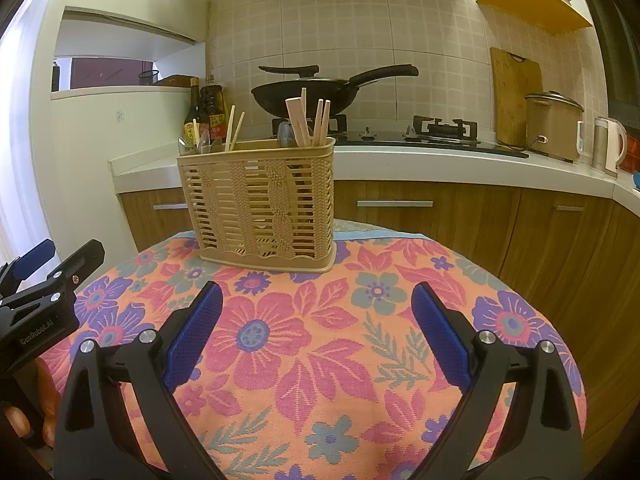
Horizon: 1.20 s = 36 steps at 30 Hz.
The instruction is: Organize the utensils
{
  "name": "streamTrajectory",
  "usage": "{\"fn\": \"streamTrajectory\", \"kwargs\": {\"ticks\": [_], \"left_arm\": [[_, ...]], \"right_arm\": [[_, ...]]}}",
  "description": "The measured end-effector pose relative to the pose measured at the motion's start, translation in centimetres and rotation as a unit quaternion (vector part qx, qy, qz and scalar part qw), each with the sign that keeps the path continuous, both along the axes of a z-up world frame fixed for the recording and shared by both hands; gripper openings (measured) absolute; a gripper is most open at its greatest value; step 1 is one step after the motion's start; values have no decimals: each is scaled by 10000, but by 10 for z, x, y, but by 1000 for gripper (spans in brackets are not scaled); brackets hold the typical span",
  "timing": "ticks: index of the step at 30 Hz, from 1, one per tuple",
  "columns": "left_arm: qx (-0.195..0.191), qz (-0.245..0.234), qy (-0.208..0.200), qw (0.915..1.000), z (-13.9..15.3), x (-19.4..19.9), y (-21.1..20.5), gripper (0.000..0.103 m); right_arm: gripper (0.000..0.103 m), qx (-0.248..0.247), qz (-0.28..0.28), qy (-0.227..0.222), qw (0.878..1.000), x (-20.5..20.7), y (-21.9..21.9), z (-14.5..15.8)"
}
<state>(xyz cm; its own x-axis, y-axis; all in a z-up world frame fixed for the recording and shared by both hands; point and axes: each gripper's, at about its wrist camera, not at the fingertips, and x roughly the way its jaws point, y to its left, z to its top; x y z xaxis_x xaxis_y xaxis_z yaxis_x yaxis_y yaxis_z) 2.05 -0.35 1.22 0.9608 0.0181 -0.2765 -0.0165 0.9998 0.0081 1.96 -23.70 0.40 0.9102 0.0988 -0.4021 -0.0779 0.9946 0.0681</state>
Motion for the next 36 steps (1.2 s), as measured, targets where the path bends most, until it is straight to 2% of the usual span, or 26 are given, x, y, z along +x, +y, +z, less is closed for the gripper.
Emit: {"fn": "streamTrajectory", "kwargs": {"ticks": [11, 36], "left_arm": [[2, -89, 94, 9999, -3, 3, -1, 95], [-14, -194, -73, 9998, 0, -4, 3, 95]], "right_arm": [[91, -98, 26, -31, 9999, -2, 5, 0], [91, -19, 40, 32, 10000, 1, 0, -1]]}}
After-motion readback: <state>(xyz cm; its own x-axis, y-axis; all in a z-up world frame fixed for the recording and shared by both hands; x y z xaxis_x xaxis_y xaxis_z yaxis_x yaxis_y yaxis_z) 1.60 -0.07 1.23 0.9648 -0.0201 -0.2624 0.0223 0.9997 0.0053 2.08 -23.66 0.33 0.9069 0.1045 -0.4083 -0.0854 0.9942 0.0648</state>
